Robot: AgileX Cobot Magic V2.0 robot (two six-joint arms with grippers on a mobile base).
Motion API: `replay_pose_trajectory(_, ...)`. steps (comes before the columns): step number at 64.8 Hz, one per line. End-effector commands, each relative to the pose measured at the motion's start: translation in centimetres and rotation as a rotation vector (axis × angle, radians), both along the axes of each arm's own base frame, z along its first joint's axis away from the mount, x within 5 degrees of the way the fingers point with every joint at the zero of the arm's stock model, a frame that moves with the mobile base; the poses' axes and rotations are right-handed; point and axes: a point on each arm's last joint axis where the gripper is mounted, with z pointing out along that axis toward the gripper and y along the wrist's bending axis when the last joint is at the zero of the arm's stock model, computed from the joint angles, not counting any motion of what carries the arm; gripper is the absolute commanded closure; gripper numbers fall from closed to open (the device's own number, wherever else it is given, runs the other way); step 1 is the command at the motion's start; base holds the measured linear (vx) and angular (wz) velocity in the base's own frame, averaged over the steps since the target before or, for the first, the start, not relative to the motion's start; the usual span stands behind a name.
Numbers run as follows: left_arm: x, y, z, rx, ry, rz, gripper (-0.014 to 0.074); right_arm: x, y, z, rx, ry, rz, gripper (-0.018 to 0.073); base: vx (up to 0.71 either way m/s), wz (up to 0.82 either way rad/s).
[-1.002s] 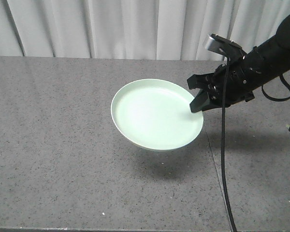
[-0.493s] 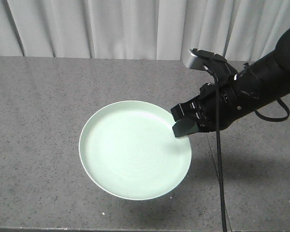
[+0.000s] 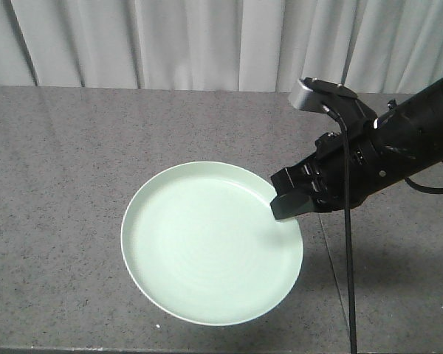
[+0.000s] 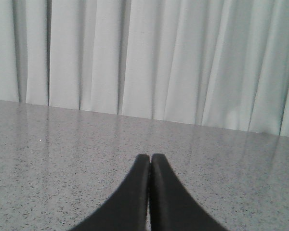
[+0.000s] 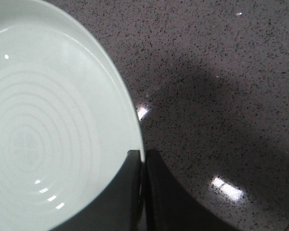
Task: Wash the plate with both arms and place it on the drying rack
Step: 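Lift the plate off the counter with the right gripper, then hold the plate in the right gripper while the base turns away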
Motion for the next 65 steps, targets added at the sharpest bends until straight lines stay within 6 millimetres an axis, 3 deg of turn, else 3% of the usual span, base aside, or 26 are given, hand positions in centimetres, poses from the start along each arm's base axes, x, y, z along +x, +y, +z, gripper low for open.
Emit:
replay_pose_trajectory(1,-0.38,-0.01,1.54,0.000,-0.115,-0.002,0.0603,-0.59,0.05,2.14,0.063,-0.066,-0.010,0.0564,0.00,0.00)
replay_pose_trajectory(65,-0.38,-0.01,1.54,0.000,-0.115,-0.002,0.0603,-0.60,0.05,2.14,0.062,-0.066,-0.009,0.0564,0.00,0.00)
